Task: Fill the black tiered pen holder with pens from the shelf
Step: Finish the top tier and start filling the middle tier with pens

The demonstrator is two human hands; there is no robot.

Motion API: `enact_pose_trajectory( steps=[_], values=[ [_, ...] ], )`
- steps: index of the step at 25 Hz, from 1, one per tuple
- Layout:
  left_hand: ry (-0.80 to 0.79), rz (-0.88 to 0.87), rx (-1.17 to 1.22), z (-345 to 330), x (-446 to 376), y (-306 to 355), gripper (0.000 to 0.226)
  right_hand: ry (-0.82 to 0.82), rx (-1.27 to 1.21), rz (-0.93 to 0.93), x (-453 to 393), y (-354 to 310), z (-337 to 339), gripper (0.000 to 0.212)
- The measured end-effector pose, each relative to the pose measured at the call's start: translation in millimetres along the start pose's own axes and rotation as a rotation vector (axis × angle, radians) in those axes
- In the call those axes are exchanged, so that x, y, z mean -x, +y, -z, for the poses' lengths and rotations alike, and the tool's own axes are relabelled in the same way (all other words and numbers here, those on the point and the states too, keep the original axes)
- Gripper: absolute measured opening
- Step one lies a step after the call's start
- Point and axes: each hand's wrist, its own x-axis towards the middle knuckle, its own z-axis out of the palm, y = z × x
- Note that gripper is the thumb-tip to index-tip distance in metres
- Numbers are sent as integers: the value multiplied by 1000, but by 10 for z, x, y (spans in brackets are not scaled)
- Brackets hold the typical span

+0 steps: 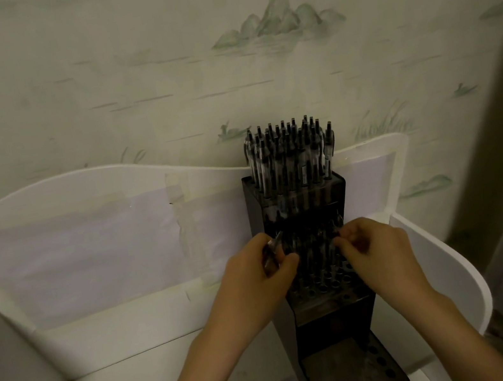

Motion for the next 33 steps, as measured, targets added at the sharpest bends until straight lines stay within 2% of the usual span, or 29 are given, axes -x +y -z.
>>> enact_pose_trajectory(
  steps=[4,6,9,14,15,18,22,27,30,33],
  values=[
    [-9,-18,2,-29,6,27,26,-4,-39,-32,31,-38,64,13],
    [-14,-25,1,-48,6,41,24,62,-85,-5,98,-114,112,19],
    [-27,-19,-1,-86,8,49,21,167,-193,77,233,-291,183,13],
    [-108,-26,-28,-169,13,78,21,-124,-335,76,326,-582,120,2],
    [-122,-29,-36,-183,14,81,22,-152,-339,71,329,-596,98,6],
    [-128,-21,-81,-208,20,80,28,-160,-345,29,319,-593,63,6],
    [-143,-2,-74,-224,44,93,23,-219,-408,-53,288,-589,63,10],
    [-222,-14,-45,-235,61,127,47,-258,-536,-93,261,-592,97,7],
    [-227,-31,-32,-239,57,130,36,-262,-596,-124,257,-579,108,14],
    [-210,-28,-57,-208,50,123,26,-182,-696,-174,207,-589,180,22]
  ],
)
